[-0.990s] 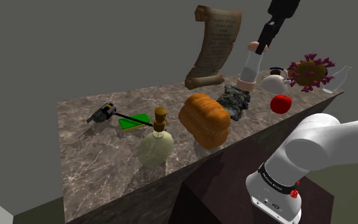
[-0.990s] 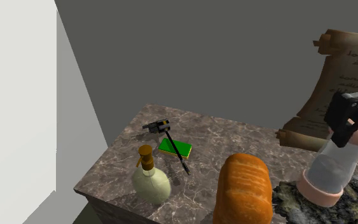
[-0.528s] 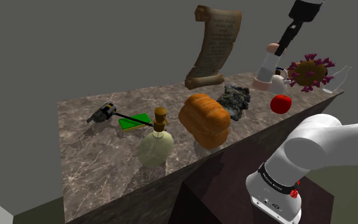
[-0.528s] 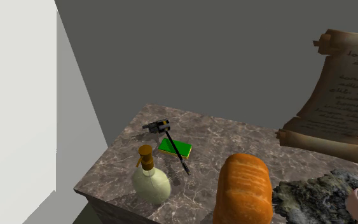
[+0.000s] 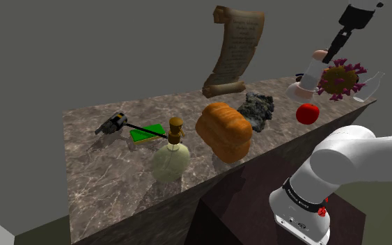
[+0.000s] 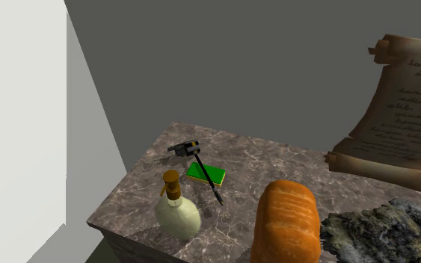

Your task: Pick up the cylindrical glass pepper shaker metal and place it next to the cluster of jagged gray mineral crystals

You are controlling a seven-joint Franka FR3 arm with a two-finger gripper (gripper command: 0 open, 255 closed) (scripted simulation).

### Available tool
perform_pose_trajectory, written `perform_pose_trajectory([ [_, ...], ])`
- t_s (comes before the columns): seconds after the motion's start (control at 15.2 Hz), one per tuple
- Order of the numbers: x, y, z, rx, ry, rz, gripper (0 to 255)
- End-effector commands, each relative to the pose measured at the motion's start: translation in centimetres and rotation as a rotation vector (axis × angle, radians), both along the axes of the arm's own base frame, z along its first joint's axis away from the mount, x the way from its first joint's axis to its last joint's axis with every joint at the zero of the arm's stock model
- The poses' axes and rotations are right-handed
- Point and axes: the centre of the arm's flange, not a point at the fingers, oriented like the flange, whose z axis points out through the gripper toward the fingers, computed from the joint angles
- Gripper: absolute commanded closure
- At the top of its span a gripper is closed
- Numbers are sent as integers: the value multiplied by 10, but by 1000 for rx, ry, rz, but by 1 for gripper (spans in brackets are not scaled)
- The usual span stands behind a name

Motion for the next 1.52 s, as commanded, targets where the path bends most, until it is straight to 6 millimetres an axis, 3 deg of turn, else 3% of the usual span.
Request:
perform_pose_trajectory([
  [0.0,-15,-27,3,-1,1,1,255],
  [1.45,-15,-27,-113,-1,1,1,255],
])
